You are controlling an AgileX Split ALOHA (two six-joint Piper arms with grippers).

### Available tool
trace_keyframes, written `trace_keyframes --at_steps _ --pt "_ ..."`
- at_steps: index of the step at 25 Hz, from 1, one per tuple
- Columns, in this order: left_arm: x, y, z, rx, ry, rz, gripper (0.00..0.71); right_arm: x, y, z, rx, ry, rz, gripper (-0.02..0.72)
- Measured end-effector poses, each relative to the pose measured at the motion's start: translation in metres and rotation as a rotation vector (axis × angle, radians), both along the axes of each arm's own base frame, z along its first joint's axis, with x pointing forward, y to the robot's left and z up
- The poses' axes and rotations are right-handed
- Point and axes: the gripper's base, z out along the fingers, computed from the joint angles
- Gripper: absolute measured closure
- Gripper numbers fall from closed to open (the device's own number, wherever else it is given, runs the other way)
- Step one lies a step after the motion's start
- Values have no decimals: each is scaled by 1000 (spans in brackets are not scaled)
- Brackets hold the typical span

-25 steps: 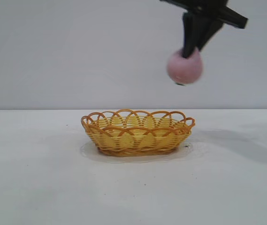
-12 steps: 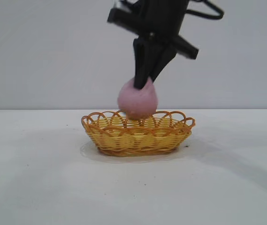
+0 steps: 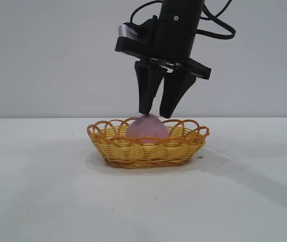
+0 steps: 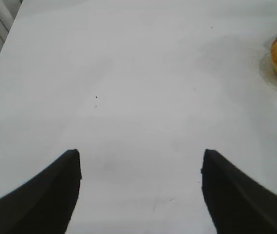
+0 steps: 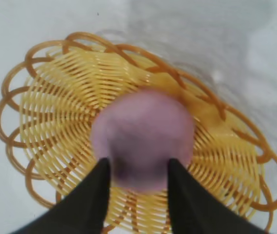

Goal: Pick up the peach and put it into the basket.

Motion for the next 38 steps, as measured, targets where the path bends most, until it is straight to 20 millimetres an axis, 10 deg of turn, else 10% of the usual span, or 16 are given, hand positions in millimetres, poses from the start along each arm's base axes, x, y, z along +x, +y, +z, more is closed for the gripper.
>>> trace_keyframes --at_steps 26,38 --pt "0 0 0 0 0 0 247 63 -227 22 -213 -83 -567 345" --pt "0 0 0 0 0 0 247 31 -227 107 -110 -238 -599 345"
